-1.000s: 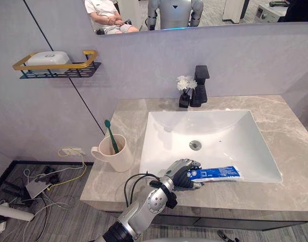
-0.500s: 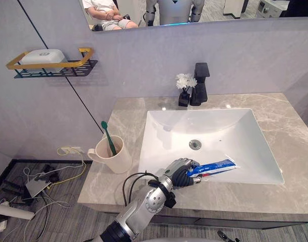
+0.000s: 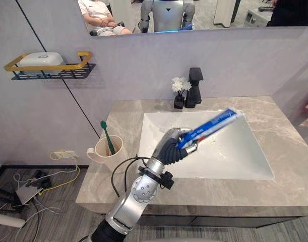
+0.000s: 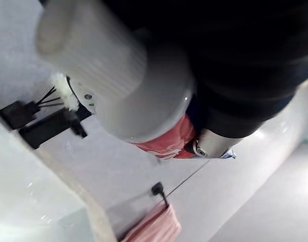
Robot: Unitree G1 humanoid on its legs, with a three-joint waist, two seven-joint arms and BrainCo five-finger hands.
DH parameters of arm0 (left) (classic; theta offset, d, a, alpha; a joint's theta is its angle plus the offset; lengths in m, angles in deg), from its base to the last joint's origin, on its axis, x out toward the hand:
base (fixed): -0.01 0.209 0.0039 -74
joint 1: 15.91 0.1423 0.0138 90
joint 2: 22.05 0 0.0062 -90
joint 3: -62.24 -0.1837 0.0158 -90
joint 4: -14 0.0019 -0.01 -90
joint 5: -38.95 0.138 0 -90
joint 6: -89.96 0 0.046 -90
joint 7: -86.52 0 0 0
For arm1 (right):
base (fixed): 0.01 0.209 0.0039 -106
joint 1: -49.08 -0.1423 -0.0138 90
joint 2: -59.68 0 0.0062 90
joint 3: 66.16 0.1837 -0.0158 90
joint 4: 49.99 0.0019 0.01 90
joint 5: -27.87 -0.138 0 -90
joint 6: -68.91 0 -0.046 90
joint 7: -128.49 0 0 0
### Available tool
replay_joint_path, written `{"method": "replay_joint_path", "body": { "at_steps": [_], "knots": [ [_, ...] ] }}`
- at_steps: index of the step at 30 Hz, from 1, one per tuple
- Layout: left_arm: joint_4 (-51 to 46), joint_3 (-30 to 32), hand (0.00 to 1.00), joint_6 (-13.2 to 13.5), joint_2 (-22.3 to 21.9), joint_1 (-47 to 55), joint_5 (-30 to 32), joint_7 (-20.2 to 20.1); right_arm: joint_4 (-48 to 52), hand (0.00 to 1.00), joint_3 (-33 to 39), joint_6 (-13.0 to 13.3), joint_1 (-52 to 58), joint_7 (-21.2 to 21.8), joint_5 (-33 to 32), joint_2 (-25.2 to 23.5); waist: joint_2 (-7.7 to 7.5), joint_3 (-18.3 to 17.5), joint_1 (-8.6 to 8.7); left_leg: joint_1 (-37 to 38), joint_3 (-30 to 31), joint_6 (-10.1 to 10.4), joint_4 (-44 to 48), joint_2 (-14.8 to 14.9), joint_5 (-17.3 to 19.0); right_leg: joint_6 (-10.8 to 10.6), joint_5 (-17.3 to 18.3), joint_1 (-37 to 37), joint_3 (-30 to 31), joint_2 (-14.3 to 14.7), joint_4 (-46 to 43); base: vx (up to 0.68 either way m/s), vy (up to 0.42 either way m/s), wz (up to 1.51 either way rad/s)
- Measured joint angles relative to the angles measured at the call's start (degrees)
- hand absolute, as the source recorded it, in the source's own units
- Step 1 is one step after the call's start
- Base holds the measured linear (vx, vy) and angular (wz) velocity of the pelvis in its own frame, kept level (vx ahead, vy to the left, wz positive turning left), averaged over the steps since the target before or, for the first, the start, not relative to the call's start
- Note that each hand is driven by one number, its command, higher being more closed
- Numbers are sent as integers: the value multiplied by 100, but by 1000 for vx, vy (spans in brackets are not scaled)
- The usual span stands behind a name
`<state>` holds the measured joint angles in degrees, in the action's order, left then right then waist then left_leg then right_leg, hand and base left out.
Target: Organize washtable
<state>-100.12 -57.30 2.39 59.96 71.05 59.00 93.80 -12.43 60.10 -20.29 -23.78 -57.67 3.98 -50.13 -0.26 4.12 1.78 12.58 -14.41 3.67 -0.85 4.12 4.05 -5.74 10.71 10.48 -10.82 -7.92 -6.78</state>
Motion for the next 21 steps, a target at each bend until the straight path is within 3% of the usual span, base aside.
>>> {"method": "replay_joint_path", "body": {
  "at_steps": [5, 8, 16, 21],
  "knots": [
    [-662, 623, 100, 188, -255, 317, -429, 329, 8, 0, 253, 167, 22, -10, -474, -85, -80, -145, -29, -31, -90, -11, 178, 40, 163, -10, -29, 0, 86, 20, -1, -34, 3, -9],
    [-844, 937, 100, 203, -346, 555, -603, 454, 408, 0, 363, 171, 80, -26, -690, -131, -49, -251, -106, -95, -215, -1, 211, 70, 199, -16, -76, -71, 197, 79, 22, -53, -9, -20],
    [-909, 1022, 100, 227, -350, 724, -705, 520, 3295, 0, 875, 516, 205, -438, -802, 46, -49, -276, -97, -95, -324, 26, 294, 144, 225, 6, -161, -83, 311, 124, 103, -26, -13, -8],
    [-913, 1052, 100, 239, -379, 889, -680, 510, 4980, 0, 1249, 708, 192, -890, -444, 143, -92, -303, -95, -132, -356, 40, 317, 206, 231, 16, -168, -149, 335, 184, 103, -3, -22, -4]
  ]
}}
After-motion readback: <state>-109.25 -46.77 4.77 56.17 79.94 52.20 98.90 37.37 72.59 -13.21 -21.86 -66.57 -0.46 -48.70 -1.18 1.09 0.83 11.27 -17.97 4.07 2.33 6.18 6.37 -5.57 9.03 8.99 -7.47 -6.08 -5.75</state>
